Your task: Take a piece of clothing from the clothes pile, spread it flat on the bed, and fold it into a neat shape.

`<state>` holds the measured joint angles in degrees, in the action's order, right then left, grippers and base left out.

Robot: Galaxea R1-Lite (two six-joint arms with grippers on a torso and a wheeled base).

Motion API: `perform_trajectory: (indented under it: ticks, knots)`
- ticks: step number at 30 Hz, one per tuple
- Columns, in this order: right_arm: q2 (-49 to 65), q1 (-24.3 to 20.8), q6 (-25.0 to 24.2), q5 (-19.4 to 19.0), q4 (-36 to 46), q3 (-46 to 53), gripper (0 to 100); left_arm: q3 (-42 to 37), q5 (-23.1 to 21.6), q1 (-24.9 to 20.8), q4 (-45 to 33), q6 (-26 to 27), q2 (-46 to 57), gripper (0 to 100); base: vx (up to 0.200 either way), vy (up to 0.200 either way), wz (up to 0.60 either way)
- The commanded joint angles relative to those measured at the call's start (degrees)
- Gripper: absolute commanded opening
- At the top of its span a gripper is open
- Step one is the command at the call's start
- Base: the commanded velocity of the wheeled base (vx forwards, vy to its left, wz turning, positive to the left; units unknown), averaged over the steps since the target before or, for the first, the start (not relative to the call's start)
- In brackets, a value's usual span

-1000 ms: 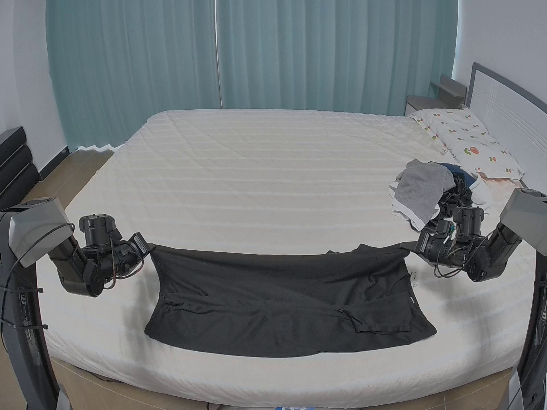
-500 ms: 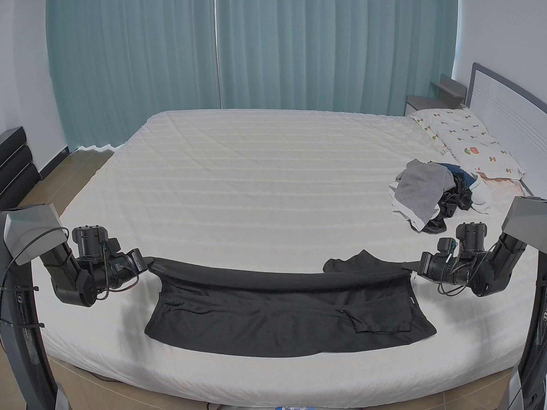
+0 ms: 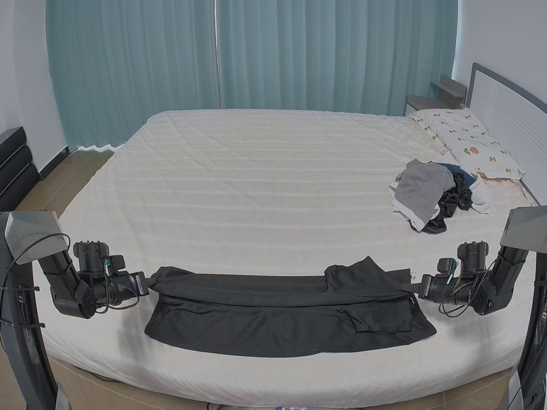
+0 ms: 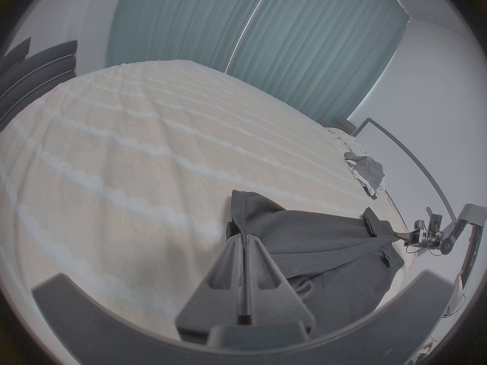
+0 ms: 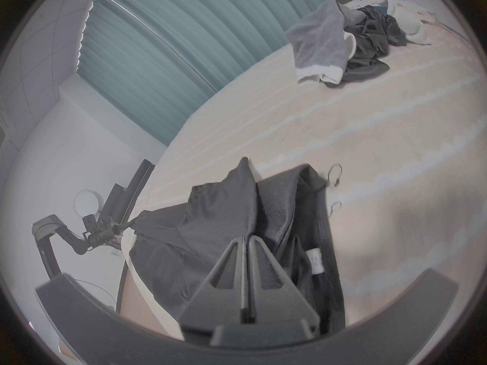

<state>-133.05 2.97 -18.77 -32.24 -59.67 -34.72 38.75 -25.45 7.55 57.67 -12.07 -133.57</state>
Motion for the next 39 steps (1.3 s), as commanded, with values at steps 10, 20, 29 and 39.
perform_trajectory:
  ticks: [10,20,29,39]
  knots:
    - [-3.71,0.1,0.49,-0.19,-5.89,4.66,0,-1.31,-0.03,0.19,-0.37,3.28,-1.52,0,0.0,0.0,0.0]
    - [-5.38,0.89,0.23,-0.19,-10.11,6.24,0,-2.98,-0.03,0.1,-0.98,6.09,-1.52,0,0.0,0.0,0.0]
    - [-5.03,0.8,0.4,-0.1,-10.11,7.12,0,-3.07,-0.12,0.1,-0.98,6.27,-1.6,0,0.0,0.0,0.0]
    - [-5.73,0.72,0.4,-0.1,-10.11,7.03,0,-3.33,-0.12,0.01,-0.98,6.36,-1.87,0,0.0,0.0,0.0]
